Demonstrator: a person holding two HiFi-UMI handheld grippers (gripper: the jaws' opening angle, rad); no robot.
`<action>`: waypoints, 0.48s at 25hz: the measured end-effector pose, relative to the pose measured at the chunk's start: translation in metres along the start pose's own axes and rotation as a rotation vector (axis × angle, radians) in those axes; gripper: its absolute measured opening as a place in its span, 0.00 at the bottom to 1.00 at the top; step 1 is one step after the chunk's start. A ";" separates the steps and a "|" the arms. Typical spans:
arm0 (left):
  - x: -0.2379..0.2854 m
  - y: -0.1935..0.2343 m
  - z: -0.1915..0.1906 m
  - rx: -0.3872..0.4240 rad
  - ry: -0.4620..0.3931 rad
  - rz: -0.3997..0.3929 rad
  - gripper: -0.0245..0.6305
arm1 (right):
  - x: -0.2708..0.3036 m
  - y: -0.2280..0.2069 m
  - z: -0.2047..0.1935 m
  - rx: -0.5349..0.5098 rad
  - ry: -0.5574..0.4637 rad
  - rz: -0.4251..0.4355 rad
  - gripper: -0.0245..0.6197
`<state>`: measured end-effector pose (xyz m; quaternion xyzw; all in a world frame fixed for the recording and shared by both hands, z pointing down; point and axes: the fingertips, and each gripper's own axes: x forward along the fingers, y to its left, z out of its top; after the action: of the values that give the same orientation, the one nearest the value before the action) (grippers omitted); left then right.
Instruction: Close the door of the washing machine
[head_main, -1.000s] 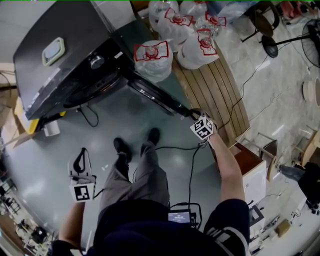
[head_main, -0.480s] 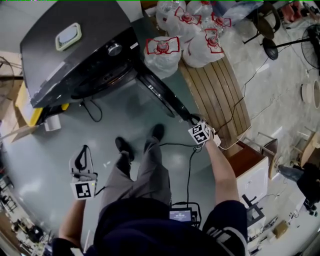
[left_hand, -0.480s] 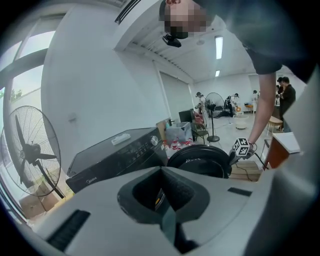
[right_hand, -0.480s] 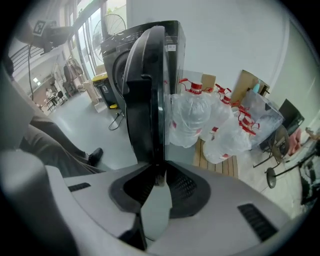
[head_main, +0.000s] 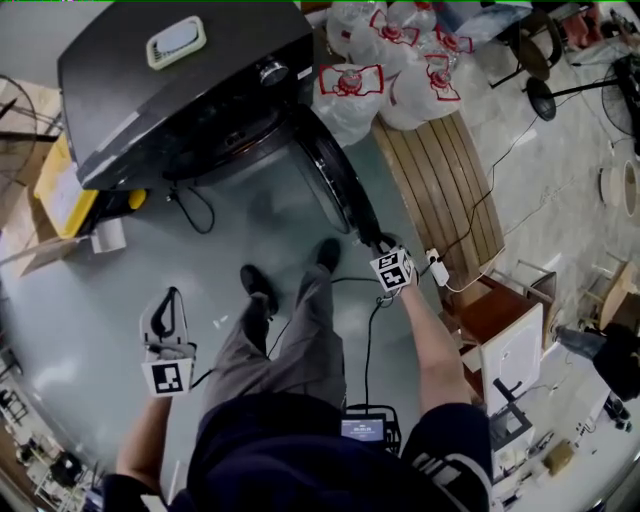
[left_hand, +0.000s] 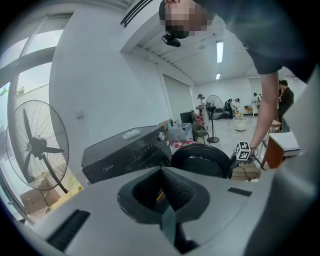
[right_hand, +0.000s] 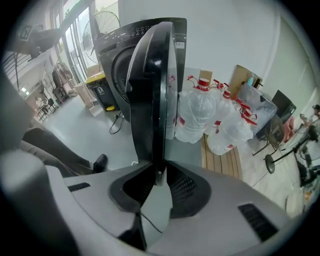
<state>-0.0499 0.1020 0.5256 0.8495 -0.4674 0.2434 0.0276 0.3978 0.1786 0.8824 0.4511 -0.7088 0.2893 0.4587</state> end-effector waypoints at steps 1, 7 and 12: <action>-0.005 0.004 -0.004 -0.002 -0.002 -0.002 0.07 | 0.001 0.010 0.001 0.008 0.005 0.000 0.18; -0.031 0.038 -0.026 -0.017 -0.013 -0.007 0.07 | 0.006 0.069 0.013 0.114 0.010 -0.020 0.18; -0.047 0.066 -0.043 -0.028 -0.042 -0.007 0.07 | 0.015 0.109 0.024 0.196 0.014 -0.070 0.18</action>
<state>-0.1406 0.1133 0.5308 0.8557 -0.4681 0.2187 0.0304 0.2871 0.1996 0.8861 0.5161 -0.6577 0.3442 0.4273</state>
